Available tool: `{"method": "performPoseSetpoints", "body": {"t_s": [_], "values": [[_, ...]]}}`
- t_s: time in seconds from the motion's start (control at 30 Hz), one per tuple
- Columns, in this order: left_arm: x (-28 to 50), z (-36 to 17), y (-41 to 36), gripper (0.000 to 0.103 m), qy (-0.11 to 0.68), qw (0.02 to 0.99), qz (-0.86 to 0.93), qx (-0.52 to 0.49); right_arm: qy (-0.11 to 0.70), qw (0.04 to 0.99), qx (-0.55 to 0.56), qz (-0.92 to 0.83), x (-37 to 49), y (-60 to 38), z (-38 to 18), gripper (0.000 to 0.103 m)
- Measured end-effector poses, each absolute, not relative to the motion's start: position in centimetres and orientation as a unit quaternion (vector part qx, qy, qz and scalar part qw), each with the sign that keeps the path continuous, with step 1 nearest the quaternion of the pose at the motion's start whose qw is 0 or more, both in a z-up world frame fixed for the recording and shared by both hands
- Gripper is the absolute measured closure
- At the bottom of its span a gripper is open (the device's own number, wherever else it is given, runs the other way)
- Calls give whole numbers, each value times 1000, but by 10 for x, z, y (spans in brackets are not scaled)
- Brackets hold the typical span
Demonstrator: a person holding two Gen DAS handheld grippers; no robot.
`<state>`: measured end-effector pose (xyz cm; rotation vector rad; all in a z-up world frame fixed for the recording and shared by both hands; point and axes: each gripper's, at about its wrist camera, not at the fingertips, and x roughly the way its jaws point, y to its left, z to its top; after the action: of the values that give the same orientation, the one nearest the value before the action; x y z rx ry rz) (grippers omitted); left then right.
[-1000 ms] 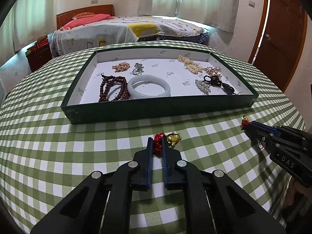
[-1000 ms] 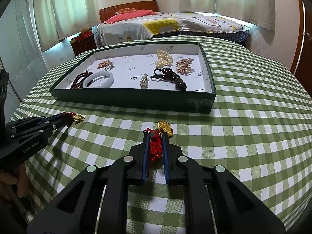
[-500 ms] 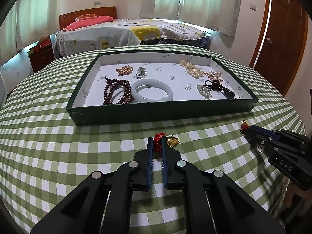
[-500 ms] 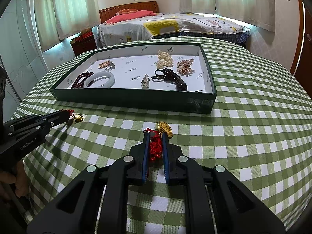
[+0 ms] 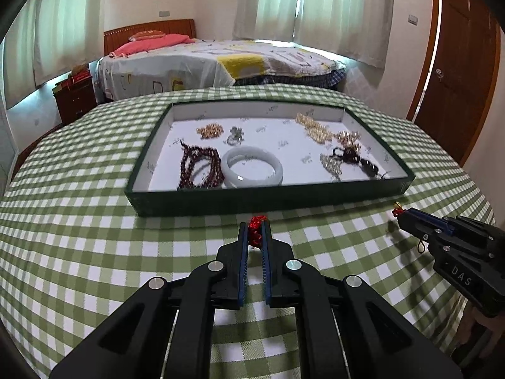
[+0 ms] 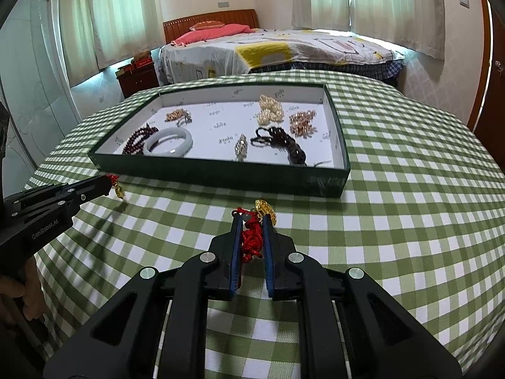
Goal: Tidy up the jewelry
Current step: 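Carry the red tassel with the right gripper into the box while the left gripper carries its tassel there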
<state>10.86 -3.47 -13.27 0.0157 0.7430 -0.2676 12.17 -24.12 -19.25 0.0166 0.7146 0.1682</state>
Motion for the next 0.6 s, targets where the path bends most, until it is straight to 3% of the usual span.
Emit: {"method": "performPoseSetpoints", "body": {"t_s": [0.6], "values": [[132, -62, -43, 94, 283, 949, -139, -2, 271, 956, 11, 109, 145, -228, -118, 90]]}}
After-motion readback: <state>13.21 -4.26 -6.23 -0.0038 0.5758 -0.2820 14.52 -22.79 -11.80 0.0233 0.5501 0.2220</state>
